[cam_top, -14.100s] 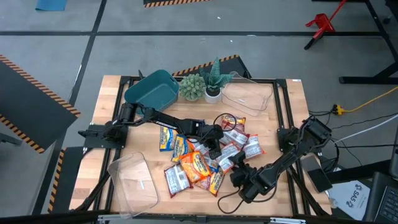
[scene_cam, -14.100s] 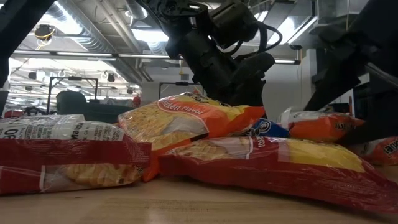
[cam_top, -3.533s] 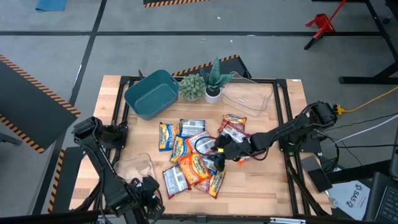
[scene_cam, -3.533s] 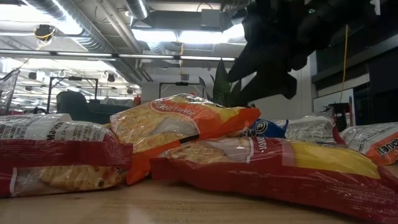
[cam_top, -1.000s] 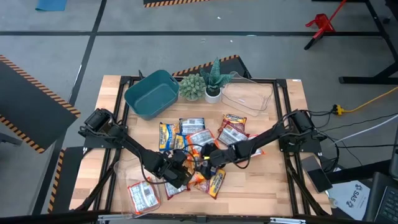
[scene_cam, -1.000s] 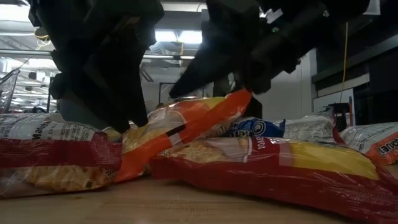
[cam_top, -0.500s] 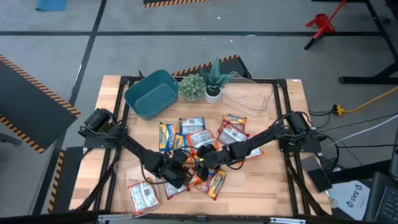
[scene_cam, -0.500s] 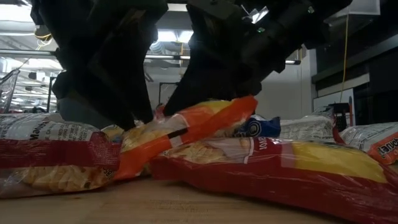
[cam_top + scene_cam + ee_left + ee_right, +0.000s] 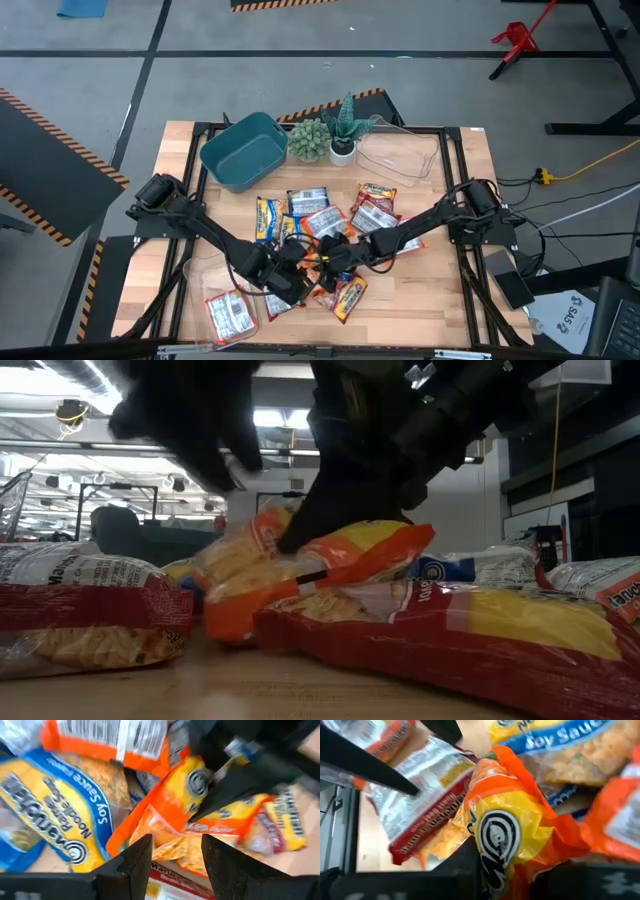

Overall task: Sort Maruchan noodles
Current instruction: Put the orange noodle pack into the bottom transparent bin

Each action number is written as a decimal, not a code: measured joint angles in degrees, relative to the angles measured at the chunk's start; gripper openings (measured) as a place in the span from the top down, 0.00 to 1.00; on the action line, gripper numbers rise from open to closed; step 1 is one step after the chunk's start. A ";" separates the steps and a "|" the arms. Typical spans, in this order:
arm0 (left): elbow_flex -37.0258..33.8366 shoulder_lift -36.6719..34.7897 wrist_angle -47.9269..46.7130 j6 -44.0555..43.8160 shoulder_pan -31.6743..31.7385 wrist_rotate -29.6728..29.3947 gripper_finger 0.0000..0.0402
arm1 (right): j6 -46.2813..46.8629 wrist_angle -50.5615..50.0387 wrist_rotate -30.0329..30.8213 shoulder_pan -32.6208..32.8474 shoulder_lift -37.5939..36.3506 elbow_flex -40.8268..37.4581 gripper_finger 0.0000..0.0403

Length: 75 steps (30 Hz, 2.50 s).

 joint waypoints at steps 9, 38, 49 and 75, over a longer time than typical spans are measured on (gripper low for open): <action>23.62 -0.02 -22.92 4.24 -1.86 -4.88 0.59 | -1.15 0.70 -3.32 0.07 -0.59 4.53 0.83; 55.74 -2.41 -31.85 17.88 -18.66 -43.07 0.59 | -9.33 -0.02 -5.27 -0.04 22.34 51.52 0.83; 55.63 -2.34 -32.32 18.63 -18.89 -42.65 0.59 | -10.53 1.32 -4.43 -0.83 31.82 62.18 0.83; 55.68 -2.37 -33.18 18.76 -18.94 -44.86 0.59 | -17.17 6.93 -1.54 -2.74 39.63 64.63 0.83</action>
